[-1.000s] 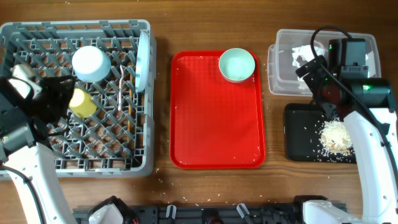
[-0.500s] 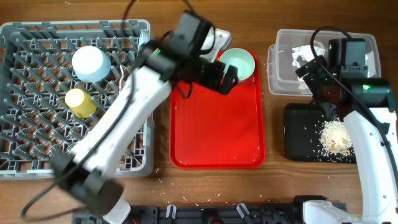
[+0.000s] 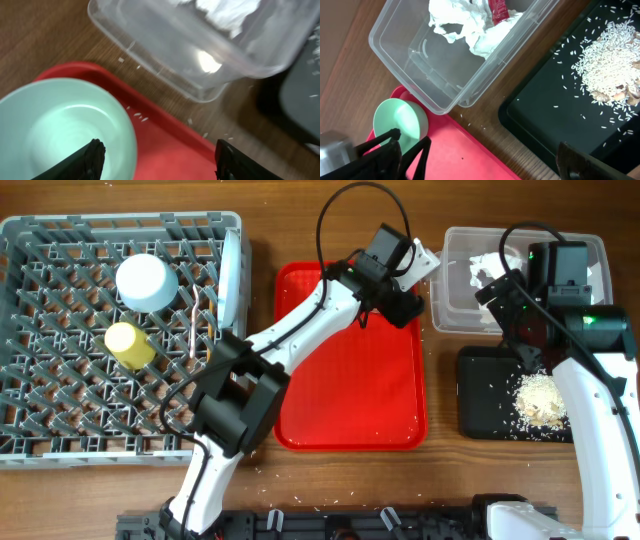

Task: Sort waste into correct bins and load items into the dishwasher rack
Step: 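Reach the left gripper to the light-green bowl and grasp it, then carry the light-green bowl into the rack and lower it with the left gripper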

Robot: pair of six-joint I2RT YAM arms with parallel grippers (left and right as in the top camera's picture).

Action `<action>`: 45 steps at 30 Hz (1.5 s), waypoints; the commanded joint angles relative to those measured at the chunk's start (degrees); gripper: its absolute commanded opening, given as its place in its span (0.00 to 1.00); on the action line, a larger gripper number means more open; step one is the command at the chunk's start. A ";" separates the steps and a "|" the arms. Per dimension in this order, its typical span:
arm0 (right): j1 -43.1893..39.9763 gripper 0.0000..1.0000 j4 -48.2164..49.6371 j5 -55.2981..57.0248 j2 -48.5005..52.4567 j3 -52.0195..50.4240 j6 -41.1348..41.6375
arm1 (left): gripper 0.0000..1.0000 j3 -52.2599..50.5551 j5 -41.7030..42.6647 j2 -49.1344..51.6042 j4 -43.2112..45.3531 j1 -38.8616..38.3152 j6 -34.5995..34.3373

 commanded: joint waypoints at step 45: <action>-0.13 1.00 0.00 1.40 0.26 0.57 -0.59 | 0.04 -0.42 12.33 -35.95 -38.27 53.57 -43.32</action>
